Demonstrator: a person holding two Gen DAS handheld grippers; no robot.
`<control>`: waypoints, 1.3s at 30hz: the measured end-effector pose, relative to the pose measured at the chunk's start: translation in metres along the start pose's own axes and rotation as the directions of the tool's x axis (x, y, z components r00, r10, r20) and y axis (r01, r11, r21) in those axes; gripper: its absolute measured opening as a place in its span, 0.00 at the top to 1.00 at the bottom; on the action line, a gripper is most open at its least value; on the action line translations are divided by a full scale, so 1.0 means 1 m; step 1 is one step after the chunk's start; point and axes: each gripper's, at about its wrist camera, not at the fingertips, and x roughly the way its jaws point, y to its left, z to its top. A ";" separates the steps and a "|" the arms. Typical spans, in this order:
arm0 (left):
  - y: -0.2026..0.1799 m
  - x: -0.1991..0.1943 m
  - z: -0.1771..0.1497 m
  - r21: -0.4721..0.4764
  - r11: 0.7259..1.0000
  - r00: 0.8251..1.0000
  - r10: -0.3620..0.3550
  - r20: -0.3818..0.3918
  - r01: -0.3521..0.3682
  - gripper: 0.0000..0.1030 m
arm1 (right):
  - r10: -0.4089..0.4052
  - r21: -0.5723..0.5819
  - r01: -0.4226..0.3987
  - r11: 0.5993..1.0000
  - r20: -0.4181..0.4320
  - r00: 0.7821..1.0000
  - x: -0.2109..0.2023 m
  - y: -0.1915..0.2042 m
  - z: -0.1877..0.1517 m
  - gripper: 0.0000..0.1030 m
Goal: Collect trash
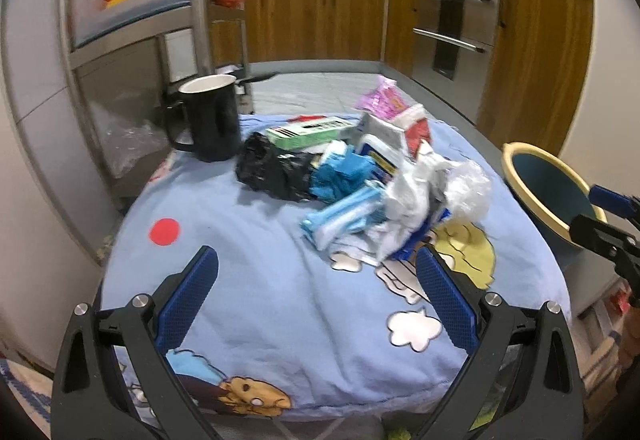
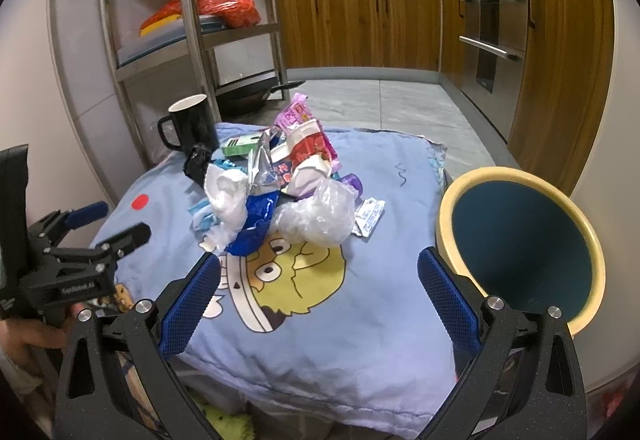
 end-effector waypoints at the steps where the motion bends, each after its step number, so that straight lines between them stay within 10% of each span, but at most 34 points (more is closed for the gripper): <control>1: 0.001 0.001 0.001 -0.005 1.000 1.000 0.001 -0.002 -0.001 0.06 | 0.001 0.000 -0.001 1.000 0.000 1.000 0.000 0.000 0.000 0.05; 15: 0.004 0.011 0.007 -0.034 0.994 0.993 -0.110 -0.032 0.108 0.08 | 0.015 0.022 -0.014 1.000 -0.032 0.999 0.009 -0.001 0.000 0.05; 39: -0.047 0.070 0.034 0.100 0.947 0.952 -0.299 -0.066 0.304 0.57 | 0.019 0.104 -0.010 0.995 -0.085 0.996 0.031 -0.013 0.005 0.07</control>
